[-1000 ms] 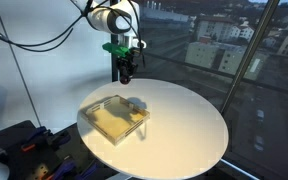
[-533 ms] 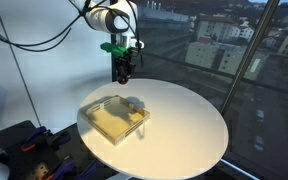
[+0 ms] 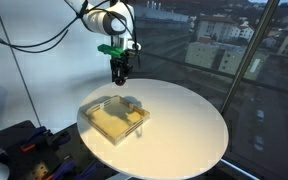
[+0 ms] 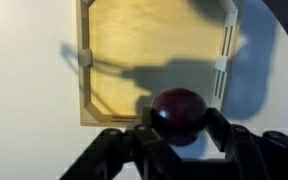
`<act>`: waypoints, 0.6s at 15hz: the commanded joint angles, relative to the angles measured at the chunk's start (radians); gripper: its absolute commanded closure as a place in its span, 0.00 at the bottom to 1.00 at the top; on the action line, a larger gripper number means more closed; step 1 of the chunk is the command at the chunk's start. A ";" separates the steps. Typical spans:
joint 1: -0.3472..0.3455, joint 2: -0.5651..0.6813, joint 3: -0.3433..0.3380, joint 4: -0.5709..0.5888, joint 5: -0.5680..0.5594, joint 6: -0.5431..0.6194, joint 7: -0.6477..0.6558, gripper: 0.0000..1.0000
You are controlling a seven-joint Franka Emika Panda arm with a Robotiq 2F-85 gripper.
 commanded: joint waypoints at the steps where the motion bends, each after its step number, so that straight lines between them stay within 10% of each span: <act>1: 0.006 -0.036 0.001 -0.051 -0.026 0.044 0.018 0.67; 9: 0.011 -0.046 0.000 -0.116 -0.033 0.132 0.028 0.67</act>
